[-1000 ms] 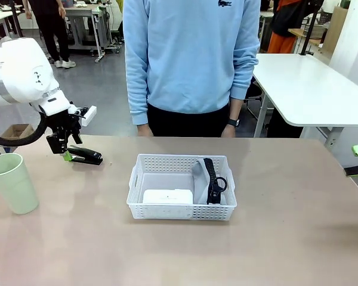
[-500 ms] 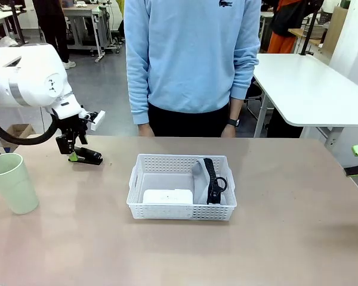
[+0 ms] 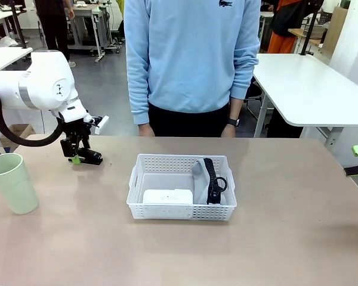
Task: Efficiently arrange items inside the basket to fit them all.
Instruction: Pick up the Stapler and place it inside the Organizing basket.
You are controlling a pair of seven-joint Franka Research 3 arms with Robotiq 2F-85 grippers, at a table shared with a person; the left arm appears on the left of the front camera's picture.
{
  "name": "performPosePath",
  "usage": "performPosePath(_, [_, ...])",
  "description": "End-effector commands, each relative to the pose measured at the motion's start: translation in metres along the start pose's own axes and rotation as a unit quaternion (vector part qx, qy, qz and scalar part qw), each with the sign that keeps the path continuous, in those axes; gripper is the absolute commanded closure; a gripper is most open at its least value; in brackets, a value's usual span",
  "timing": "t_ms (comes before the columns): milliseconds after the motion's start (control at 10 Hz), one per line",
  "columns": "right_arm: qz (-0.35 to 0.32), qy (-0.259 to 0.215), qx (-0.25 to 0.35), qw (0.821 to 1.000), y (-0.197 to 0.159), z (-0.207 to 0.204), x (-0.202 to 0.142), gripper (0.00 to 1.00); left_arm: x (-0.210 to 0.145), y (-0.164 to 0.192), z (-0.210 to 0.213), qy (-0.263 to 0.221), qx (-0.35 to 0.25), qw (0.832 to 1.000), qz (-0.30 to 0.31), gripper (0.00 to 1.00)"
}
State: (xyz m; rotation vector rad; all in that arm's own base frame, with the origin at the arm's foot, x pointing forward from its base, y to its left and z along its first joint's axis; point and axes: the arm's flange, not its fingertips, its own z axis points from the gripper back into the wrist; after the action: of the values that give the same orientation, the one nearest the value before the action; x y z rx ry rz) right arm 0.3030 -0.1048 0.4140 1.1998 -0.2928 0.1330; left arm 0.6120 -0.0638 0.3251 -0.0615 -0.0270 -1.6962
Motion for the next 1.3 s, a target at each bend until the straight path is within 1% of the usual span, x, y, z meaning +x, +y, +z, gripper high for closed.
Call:
performPosePath(0, [0.008, -0.001, 0.005, 1.000, 0.000, 0.002, -0.001, 0.00, 0.000, 0.006, -0.001, 0.011, -0.004, 1.000, 0.009, 0.00])
performPosePath(400, [0.008, -0.001, 0.005, 1.000, 0.000, 0.002, -0.001, 0.00, 0.005, 0.001, -0.013, 0.018, -0.004, 1.000, 0.017, 0.00])
performPosePath(500, [0.008, -0.001, 0.005, 1.000, 0.000, 0.002, -0.001, 0.00, 0.005, 0.002, -0.014, 0.022, -0.011, 0.999, 0.022, 0.03])
performPosePath(600, [0.008, -0.001, 0.005, 1.000, 0.000, 0.002, -0.001, 0.00, 0.005, 0.002, -0.014, 0.026, -0.014, 0.999, 0.028, 0.57])
performPosePath(700, [0.008, -0.001, 0.005, 1.000, 0.000, 0.002, -0.001, 0.00, 0.005, 0.002, -0.014, 0.022, -0.013, 0.999, 0.030, 0.62])
performPosePath(800, [0.008, -0.001, 0.005, 1.000, 0.000, 0.002, -0.001, 0.00, 0.006, 0.001, -0.016, 0.024, -0.010, 0.999, 0.030, 0.62])
performPosePath(900, [0.008, -0.001, 0.005, 1.000, 0.000, 0.002, -0.001, 0.00, 0.006, 0.001, -0.020, 0.034, -0.005, 0.999, 0.032, 1.00])
performPosePath(1000, [0.008, -0.001, 0.005, 1.000, 0.000, 0.002, -0.001, 0.00, 0.007, 0.001, -0.022, 0.041, -0.004, 0.999, 0.033, 0.72])
performPosePath(1100, [0.008, -0.001, 0.005, 1.000, 0.000, 0.002, -0.001, 0.00, 0.007, 0.001, -0.022, 0.039, -0.005, 0.999, 0.033, 1.00])
performPosePath(1200, [0.008, -0.001, 0.005, 1.000, 0.000, 0.002, -0.001, 0.00, 0.007, 0.000, -0.022, 0.040, -0.006, 0.999, 0.032, 1.00])
